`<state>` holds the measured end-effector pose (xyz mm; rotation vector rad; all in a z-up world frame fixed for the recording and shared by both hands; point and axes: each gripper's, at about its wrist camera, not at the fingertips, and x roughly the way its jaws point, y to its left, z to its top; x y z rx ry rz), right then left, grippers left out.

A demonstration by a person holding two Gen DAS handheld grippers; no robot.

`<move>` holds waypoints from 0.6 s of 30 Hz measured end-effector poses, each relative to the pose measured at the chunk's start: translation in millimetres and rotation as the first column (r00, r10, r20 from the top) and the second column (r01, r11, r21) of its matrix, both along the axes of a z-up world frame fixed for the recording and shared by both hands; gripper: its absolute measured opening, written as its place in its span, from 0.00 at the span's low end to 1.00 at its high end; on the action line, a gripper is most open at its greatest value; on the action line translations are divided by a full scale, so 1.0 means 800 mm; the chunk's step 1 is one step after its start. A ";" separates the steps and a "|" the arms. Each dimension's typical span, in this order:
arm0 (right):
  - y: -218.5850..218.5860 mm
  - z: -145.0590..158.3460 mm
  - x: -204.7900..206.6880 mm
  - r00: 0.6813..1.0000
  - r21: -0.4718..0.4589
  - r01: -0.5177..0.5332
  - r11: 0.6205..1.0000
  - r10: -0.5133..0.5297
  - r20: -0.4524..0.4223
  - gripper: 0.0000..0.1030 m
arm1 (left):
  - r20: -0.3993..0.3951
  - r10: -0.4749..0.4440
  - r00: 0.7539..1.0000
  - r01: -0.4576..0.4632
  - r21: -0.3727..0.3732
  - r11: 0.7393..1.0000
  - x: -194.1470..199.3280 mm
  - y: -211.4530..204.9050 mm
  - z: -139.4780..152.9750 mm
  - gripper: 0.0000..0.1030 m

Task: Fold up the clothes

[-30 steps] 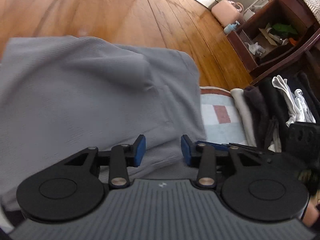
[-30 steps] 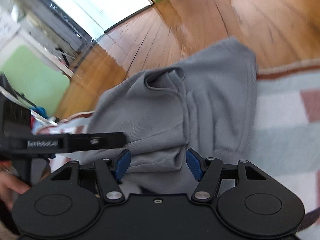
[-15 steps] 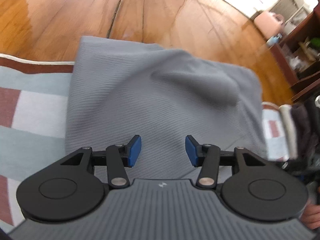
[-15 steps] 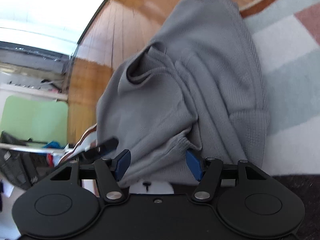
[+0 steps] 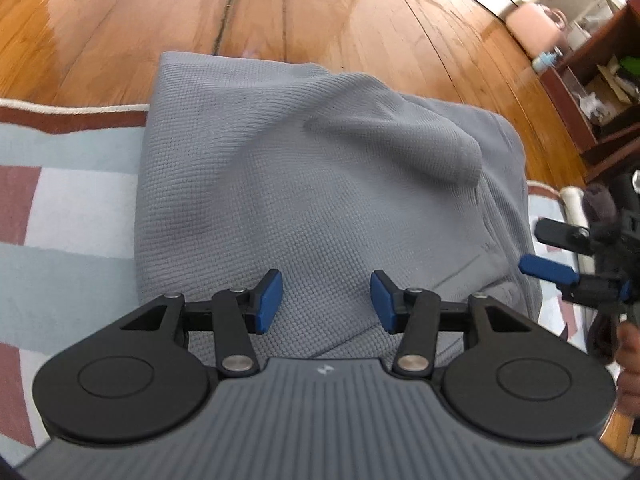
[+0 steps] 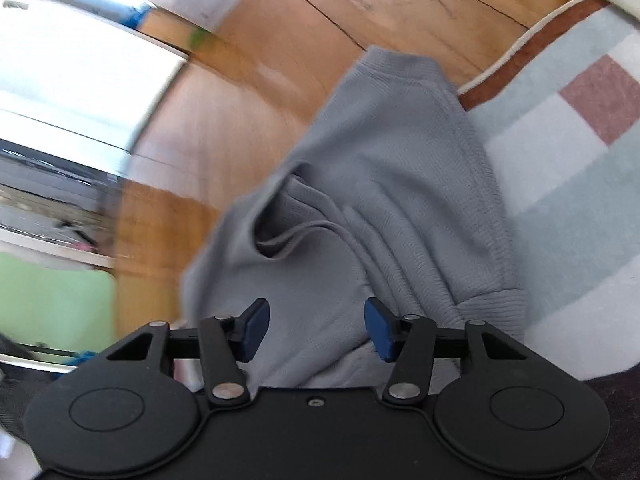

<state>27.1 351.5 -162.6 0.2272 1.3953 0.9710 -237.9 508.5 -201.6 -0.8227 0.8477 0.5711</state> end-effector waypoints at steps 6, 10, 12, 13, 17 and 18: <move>0.027 -0.007 -0.021 0.971 -0.094 -0.148 0.984 0.163 0.176 0.09 | 0.002 -0.018 1.000 0.018 -0.018 1.000 -0.006 0.000 0.001 0.46; -0.002 0.029 -0.029 0.962 0.003 -0.163 0.987 0.158 0.224 0.08 | 0.001 -0.019 1.000 0.019 -0.039 0.999 -0.015 0.002 0.004 0.46; -0.013 0.040 -0.028 0.963 -0.004 -0.166 0.986 0.163 0.217 0.08 | 0.001 -0.033 0.999 0.033 -0.042 0.999 -0.018 0.000 0.007 0.46; -0.013 0.038 -0.028 0.965 -0.023 -0.168 0.985 0.169 0.200 0.08 | 0.004 -0.039 0.999 0.039 -0.047 0.998 -0.018 -0.001 0.007 0.46; -0.012 0.014 -0.021 0.967 -0.055 -0.181 0.982 0.188 0.173 0.10 | -0.005 -0.048 0.999 0.048 -0.059 0.997 -0.013 -0.004 0.004 0.47; -0.014 0.010 -0.018 0.968 -0.059 -0.171 0.983 0.179 0.174 0.11 | -0.011 -0.052 0.999 0.051 -0.058 0.997 -0.012 -0.005 0.003 0.48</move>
